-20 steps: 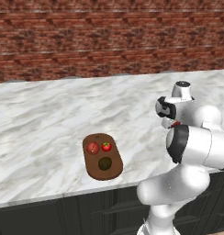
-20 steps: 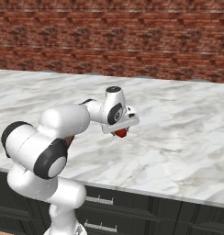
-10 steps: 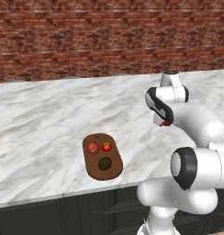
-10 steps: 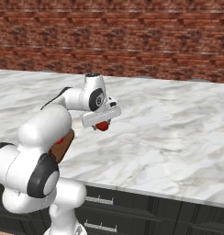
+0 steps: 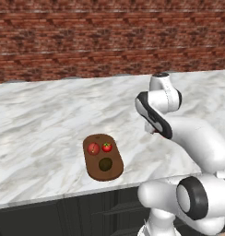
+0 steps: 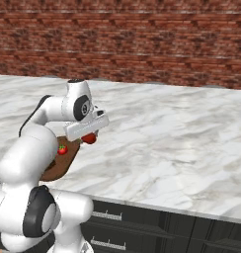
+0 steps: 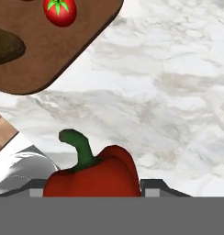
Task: Place the avocado, onion, tomato, and bell pepper on the cutting board.
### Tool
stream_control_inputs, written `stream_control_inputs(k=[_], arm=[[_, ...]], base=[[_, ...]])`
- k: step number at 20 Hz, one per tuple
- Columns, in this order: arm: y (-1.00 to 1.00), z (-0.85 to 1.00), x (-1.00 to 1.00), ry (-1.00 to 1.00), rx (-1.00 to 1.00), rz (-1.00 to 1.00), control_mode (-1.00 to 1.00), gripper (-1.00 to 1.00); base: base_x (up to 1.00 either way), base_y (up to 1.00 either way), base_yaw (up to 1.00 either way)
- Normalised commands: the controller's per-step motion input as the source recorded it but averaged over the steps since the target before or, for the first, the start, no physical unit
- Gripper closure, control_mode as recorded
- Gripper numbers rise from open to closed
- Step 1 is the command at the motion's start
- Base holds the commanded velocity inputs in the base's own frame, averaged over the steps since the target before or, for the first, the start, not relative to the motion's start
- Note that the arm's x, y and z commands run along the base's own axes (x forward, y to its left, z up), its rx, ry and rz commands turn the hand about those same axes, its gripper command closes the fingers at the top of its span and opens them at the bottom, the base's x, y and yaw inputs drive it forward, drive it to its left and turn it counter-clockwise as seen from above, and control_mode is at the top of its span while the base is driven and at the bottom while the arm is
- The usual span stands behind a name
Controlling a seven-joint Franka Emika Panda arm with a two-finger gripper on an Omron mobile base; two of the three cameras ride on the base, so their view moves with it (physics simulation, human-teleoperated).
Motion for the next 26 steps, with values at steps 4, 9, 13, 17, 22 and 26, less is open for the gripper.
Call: stream_control_inputs(k=[4,9,13,17,22,26], arm=[[0.6,-0.1,-0.52,0.0,0.0,0.11,-1.0,1.0],[0.56,-0.17,-0.37,0.0,0.0,0.12,-1.0,1.0],[0.46,-0.09,-0.31,-0.04,0.01,0.04,-1.0,1.0],[0.31,-0.06,-0.07,-0.08,0.07,-0.05,-1.0,1.0],[0.37,-0.27,0.0,-0.01,0.08,-0.08,-1.0,1.0],[0.34,-0.3,0.0,0.0,0.05,-0.06,-1.0,1.0]], base=[[0.0,0.0,0.0],[0.0,0.0,0.0],[0.0,0.0,0.0],[0.0,0.0,0.0],[0.0,0.0,0.0],[0.0,0.0,0.0]])
